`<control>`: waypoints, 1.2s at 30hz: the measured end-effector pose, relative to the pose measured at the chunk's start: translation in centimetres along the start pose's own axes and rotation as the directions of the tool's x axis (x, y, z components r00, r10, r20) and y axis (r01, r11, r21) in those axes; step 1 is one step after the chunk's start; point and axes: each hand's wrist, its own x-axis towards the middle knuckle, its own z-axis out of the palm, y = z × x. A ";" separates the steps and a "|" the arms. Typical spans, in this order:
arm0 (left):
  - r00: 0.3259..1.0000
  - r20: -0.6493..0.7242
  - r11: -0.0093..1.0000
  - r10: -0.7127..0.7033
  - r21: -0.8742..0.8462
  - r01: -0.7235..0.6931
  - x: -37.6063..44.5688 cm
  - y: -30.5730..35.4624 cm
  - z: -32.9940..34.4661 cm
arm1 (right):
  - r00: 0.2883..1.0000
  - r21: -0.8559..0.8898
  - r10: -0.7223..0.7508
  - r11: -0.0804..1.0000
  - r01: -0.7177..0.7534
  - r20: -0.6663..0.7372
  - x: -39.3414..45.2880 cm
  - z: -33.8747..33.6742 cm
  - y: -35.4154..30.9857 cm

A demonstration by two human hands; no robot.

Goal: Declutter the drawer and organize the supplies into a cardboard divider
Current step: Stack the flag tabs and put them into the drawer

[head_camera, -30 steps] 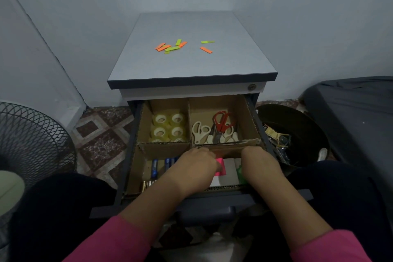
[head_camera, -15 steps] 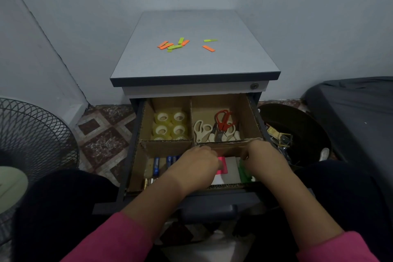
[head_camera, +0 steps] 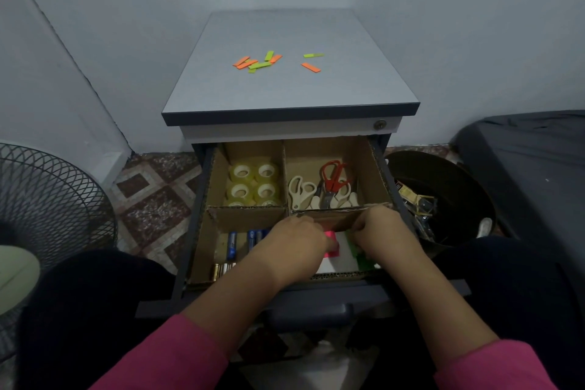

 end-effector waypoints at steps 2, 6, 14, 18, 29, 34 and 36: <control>1.000 0.009 1.000 0.004 0.012 -0.005 0.0 0.1 0.0 | 0.996 -0.018 -0.052 0.999 0.050 -0.079 -0.2 0.3 0.5; 1.000 0.025 0.999 0.009 0.031 -0.009 0.2 0.0 0.0 | 0.991 -0.070 -0.113 0.992 0.109 -0.071 -0.2 0.1 0.7; 0.998 0.067 0.997 0.019 0.073 -0.024 0.4 0.0 -0.3 | 0.988 -0.184 -0.119 0.978 0.099 -0.100 0.2 1.3 1.3; 0.997 0.082 0.997 0.015 0.075 -0.021 0.5 0.0 -0.2 | 0.997 -0.083 -0.079 0.994 0.077 -0.020 0.4 1.1 0.6; 0.997 0.073 0.997 0.013 0.078 -0.018 0.5 0.0 -0.2 | 0.987 -0.140 -0.140 0.982 0.128 -0.082 0.1 1.4 0.8; 0.997 0.073 0.997 0.019 0.075 -0.024 0.4 -0.1 -0.1 | 0.981 -0.120 -0.184 0.977 0.176 -0.056 -0.2 1.2 1.0; 0.997 0.069 0.996 0.021 0.079 -0.026 0.4 0.0 -0.1 | 0.979 -0.137 -0.195 0.973 0.186 -0.053 -0.4 1.2 1.0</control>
